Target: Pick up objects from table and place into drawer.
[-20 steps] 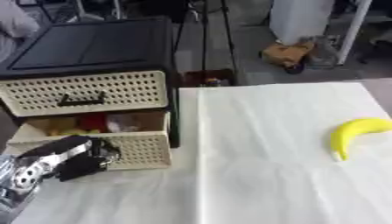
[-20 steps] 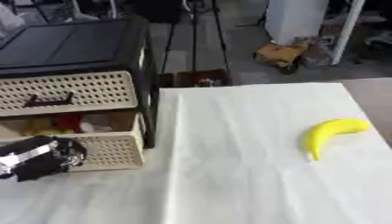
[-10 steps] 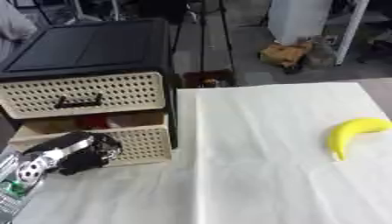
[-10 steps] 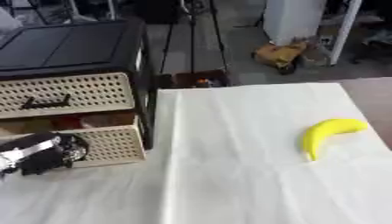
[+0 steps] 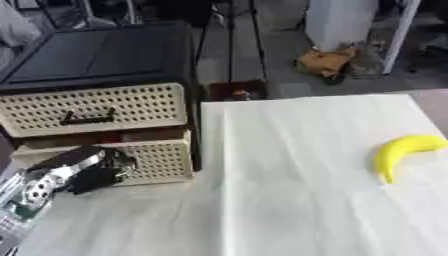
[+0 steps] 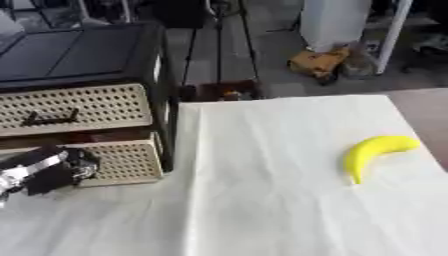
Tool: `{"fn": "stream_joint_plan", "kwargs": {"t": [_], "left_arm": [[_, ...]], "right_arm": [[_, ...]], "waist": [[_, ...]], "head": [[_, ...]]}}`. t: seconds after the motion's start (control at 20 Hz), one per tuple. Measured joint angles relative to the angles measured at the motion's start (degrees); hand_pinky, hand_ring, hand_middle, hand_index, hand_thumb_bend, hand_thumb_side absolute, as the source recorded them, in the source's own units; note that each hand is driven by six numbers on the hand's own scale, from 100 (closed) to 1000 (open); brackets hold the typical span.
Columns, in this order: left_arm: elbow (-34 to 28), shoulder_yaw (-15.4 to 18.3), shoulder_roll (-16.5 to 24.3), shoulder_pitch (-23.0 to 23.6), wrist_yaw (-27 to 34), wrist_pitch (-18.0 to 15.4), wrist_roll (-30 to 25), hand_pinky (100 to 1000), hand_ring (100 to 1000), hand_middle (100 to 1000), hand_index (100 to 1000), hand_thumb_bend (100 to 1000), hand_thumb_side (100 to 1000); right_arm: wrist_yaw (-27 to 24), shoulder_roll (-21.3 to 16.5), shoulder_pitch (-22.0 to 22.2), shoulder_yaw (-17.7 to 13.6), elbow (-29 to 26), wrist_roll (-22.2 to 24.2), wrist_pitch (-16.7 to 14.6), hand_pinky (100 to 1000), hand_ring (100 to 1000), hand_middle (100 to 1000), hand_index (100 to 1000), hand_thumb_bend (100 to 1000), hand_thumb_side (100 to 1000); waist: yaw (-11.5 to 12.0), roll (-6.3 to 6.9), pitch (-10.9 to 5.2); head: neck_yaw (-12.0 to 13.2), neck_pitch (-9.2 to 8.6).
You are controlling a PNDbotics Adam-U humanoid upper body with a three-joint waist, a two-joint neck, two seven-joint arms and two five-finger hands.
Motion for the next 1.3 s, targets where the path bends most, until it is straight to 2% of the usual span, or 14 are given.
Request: {"fn": "stream_joint_plan", "kwargs": {"t": [0.25, 0.65, 0.85, 1.0, 1.3], "left_arm": [[1.0, 0.5, -0.5, -0.5, 0.3, 0.1, 0.9, 100, 180, 799, 1000, 100, 1000], [3.5, 0.9, -1.5, -2.0, 1.0, 0.7, 2.5, 100, 182, 824, 1000, 100, 1000], [4.3, 1.1, -1.8, -2.3, 1.0, 0.5, 2.9, 100, 183, 770, 1000, 100, 1000], [3.4, 1.2, -1.8, -2.0, 1.1, 0.4, 2.8, 100, 193, 704, 940, 100, 1000], [-0.7, 1.6, -0.9, -0.8, 0.6, 1.5, 2.7, 100, 193, 704, 940, 100, 1000]], "right_arm": [[0.0, 0.0, 0.0, 0.0, 0.0, 0.0, 0.0, 698, 677, 503, 654, 100, 825], [-0.1, 0.4, 0.0, 0.0, 0.0, 0.0, 0.0, 698, 677, 504, 655, 100, 826], [-0.2, 0.4, 0.0, 0.0, 0.0, 0.0, 0.0, 698, 677, 503, 655, 100, 826], [-0.2, 0.4, 0.0, 0.0, 0.0, 0.0, 0.0, 698, 677, 504, 655, 100, 827], [-0.2, 0.4, 0.0, -0.1, 0.0, 0.0, 0.0, 698, 677, 504, 655, 100, 827]], "waist": [[-0.2, 0.00, 0.05], [-0.3, -0.02, 0.10], [-0.2, -0.03, 0.08], [0.2, -0.16, 0.00], [0.4, -0.35, -0.22]], "head": [[0.0, -0.23], [0.1, -0.44], [0.1, -0.44], [0.0, -0.44], [0.0, -0.43]]}}
